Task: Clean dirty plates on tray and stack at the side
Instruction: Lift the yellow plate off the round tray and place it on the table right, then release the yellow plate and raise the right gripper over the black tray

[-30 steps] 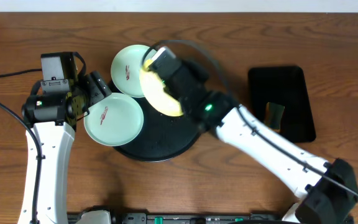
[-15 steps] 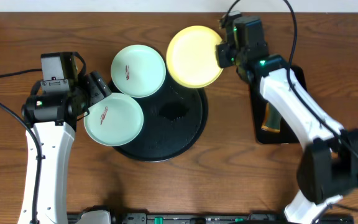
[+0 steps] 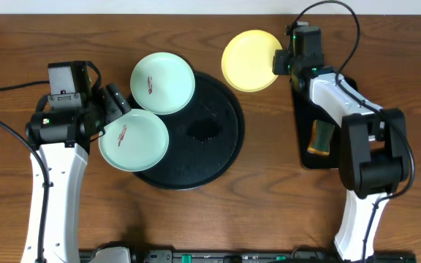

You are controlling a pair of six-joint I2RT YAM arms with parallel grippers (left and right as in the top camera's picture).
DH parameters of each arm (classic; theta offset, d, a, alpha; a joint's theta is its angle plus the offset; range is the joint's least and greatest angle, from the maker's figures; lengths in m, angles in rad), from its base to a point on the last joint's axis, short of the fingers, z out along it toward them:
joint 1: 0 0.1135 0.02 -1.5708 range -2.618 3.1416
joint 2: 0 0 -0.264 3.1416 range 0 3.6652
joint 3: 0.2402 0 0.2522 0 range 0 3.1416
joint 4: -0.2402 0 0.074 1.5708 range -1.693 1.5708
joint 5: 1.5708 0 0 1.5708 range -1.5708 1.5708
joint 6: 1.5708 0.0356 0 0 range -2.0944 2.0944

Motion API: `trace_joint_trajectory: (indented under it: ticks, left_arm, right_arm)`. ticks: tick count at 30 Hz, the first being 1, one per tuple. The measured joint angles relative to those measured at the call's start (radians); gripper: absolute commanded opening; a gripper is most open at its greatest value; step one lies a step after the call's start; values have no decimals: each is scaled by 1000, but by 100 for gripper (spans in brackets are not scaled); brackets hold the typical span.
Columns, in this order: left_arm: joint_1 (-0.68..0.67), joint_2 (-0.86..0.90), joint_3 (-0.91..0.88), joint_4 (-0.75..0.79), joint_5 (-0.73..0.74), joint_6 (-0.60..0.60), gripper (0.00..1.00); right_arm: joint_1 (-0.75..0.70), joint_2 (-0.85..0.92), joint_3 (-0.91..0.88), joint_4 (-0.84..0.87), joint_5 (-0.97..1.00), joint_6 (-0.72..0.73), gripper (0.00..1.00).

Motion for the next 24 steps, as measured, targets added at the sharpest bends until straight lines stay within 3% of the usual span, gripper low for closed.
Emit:
trace_joint_trajectory:
  ticks: [5,6,7,11,17,24]
  left_arm:
    - [0,0,0,0,0,0,86]
    - [0,0,0,0,0,0,86]
    - [0,0,0,0,0,0,86]
    - [0,0,0,0,0,0,86]
    - [0,0,0,-1,0,0,86]
    - [0,0,0,0,1,0,86]
  right_arm:
    - [0,56,0,26,-11,10,5]
    - [0,63,0,25,-14,15,17]
    - [0,66,0,21,-16,20,39]
    - [0,66,0,25,-41,-8,57]
    - [-2,-21,-2,-90,-103,-71,55]
    - [-34,-372,3,-439,-126,-93,54]
